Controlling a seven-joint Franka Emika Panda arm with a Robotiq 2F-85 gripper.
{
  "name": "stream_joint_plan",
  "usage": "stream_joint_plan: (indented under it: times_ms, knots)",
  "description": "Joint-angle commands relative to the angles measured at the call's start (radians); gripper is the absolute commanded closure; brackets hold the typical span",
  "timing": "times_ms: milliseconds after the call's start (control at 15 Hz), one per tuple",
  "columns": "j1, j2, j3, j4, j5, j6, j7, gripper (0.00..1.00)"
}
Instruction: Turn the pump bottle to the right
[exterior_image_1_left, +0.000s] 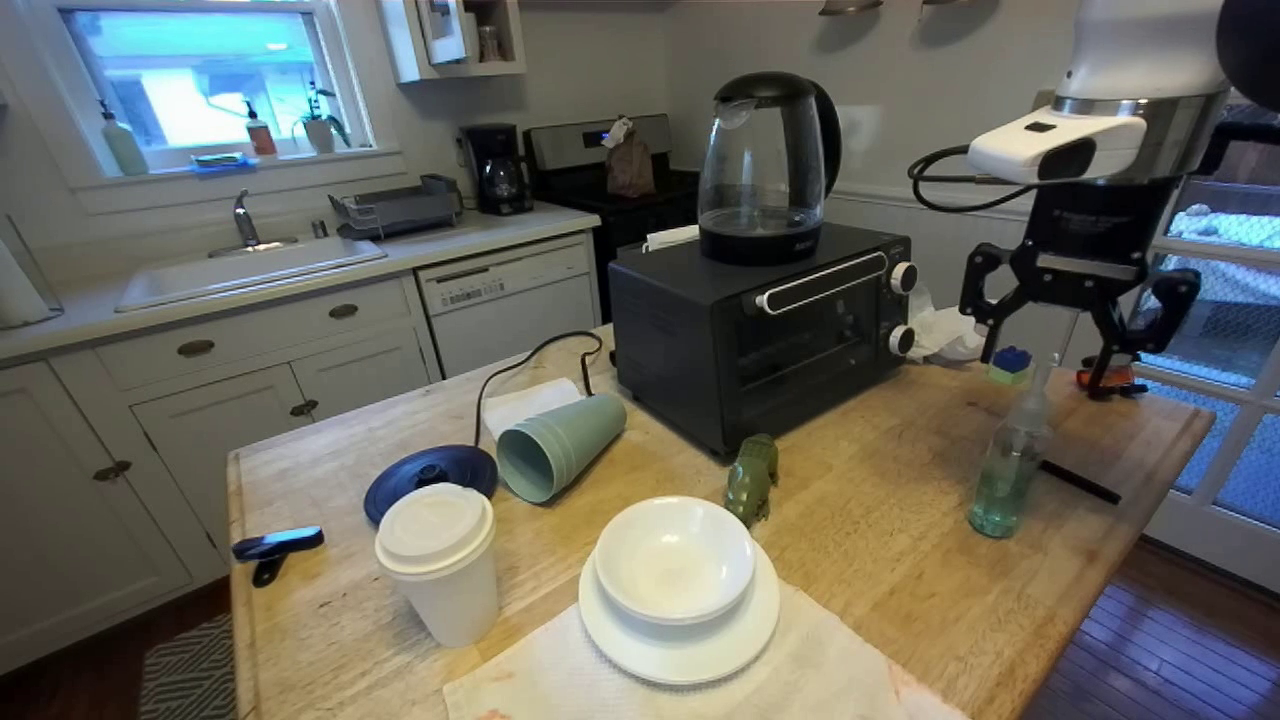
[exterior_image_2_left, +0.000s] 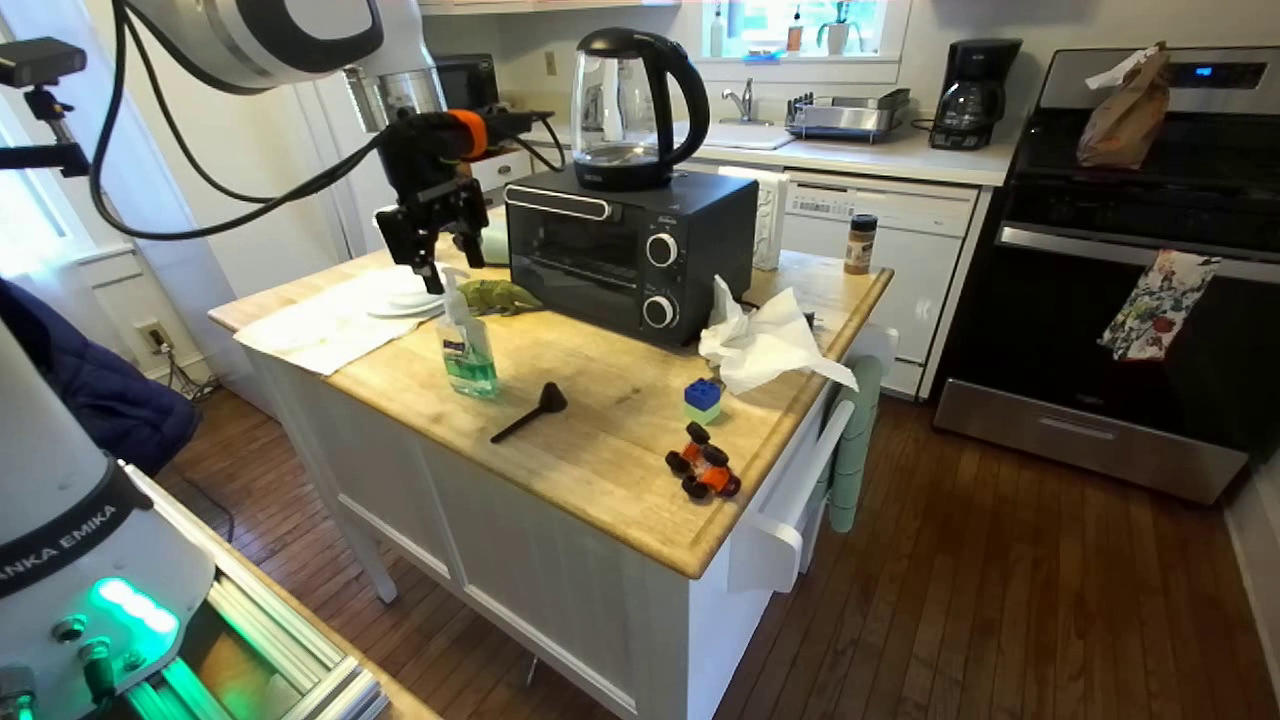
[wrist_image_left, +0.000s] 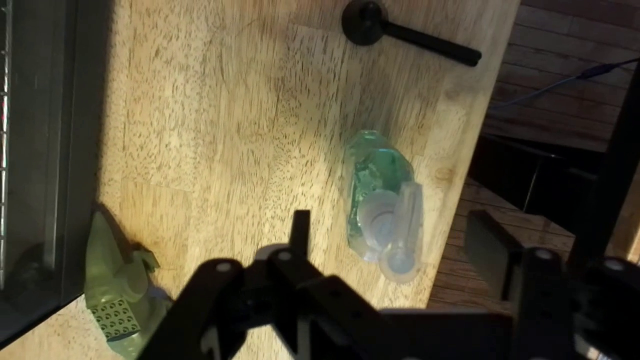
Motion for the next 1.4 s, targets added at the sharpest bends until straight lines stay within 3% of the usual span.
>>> stream_joint_plan:
  times_ms: [0, 333, 600, 867, 1333]
  knots:
    - [0.009, -0.02, -0.02, 0.026, -0.026, -0.027, -0.06, 0.0]
    - [0.038, -0.081, -0.077, 0.055, 0.027, -0.039, -0.312, 0.0]
    - [0.053, -0.122, -0.107, 0.095, 0.113, -0.118, -0.392, 0.0]
    - [-0.001, -0.135, -0.041, 0.141, 0.11, -0.185, -0.11, 0.0]
    - [0.001, -0.161, 0.036, 0.185, 0.084, -0.257, 0.372, 0.0]
